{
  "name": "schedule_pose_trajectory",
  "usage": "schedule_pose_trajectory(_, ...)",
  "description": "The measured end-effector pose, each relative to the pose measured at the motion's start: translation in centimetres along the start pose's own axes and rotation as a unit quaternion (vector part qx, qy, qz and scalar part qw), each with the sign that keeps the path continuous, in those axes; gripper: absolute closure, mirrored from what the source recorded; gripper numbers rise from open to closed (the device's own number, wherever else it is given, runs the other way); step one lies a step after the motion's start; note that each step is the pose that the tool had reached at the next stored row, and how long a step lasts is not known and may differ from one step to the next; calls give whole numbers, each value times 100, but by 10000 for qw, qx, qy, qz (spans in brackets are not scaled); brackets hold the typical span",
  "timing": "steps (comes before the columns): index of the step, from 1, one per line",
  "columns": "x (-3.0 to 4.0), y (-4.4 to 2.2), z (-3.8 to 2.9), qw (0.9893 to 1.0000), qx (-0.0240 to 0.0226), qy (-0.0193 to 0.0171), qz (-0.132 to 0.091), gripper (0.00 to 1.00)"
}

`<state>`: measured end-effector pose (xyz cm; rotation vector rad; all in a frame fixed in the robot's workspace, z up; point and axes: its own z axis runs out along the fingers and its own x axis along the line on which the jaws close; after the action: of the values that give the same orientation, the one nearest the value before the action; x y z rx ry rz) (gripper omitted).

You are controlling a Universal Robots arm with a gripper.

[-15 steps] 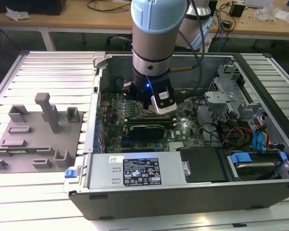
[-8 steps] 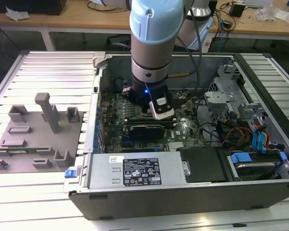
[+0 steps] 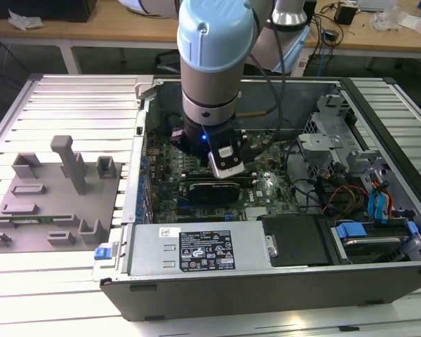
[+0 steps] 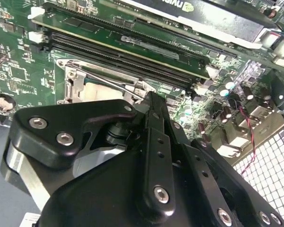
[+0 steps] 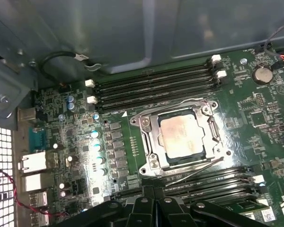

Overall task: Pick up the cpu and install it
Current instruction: 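Install the second cpu locking lever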

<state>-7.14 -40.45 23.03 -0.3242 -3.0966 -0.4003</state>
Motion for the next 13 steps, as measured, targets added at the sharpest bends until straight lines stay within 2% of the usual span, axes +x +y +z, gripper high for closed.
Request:
schedule_pose_trajectory(2,6,-6,17,10000,-17,3,4,89)
schedule_pose_trajectory(11,22,-34,110,9998,-168,23,48,89)
schedule_pose_trajectory(13,27,-45,148,9998,-200,24,69,89)
